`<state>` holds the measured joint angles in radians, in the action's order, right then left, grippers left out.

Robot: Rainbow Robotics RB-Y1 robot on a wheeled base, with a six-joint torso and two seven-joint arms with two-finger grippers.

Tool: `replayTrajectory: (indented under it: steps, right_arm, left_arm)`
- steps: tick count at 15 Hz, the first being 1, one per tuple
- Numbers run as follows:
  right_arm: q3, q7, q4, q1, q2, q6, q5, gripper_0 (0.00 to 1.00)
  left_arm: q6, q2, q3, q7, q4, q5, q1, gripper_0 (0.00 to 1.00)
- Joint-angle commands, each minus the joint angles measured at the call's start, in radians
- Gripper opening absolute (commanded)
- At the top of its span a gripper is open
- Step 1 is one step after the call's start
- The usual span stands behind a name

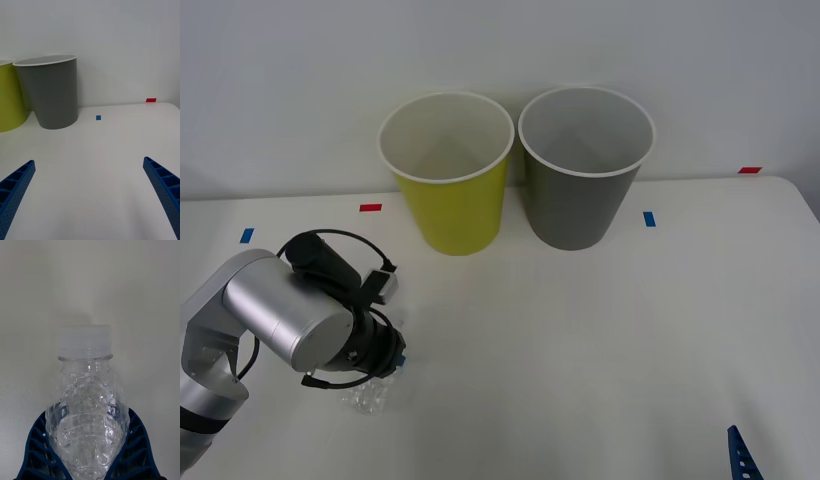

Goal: Put cans in the gray bin and PET bottles in the light green bin.

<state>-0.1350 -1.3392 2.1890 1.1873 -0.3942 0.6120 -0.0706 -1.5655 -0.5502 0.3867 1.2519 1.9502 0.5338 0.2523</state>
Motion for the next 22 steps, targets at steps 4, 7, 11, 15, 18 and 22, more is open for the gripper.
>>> replayTrajectory:
  steps: [4,7,11,15,18,22]
  right_arm:
    - [0.000,0.000,0.000,0.000,0.000,0.000,0.000,1.00]
    - [0.000,0.000,0.000,0.000,0.000,0.000,0.000,1.00]
    - [0.000,0.000,0.000,0.000,0.000,0.000,0.000,1.00]
    - [0.000,0.000,0.000,0.000,0.000,0.000,0.000,1.00]
    - [0.000,0.000,0.000,0.000,0.000,0.000,0.000,1.00]
    - [0.000,0.000,0.000,0.000,0.000,0.000,0.000,1.00]
  left_arm:
    - [0.121,-0.051,-0.081,0.004,0.225,-0.009,-0.122,0.00]
    - [0.128,-0.048,-0.135,0.023,0.406,-0.051,-0.234,0.00]
    - [0.130,0.018,-0.250,0.167,0.490,0.008,-0.289,0.00]
    - [0.145,0.108,-0.371,0.310,0.535,0.057,-0.283,0.00]
    - [0.145,0.119,-0.393,0.311,0.566,0.068,-0.285,0.00]
    - [0.145,0.115,-0.477,0.314,0.584,0.178,-0.283,0.00]
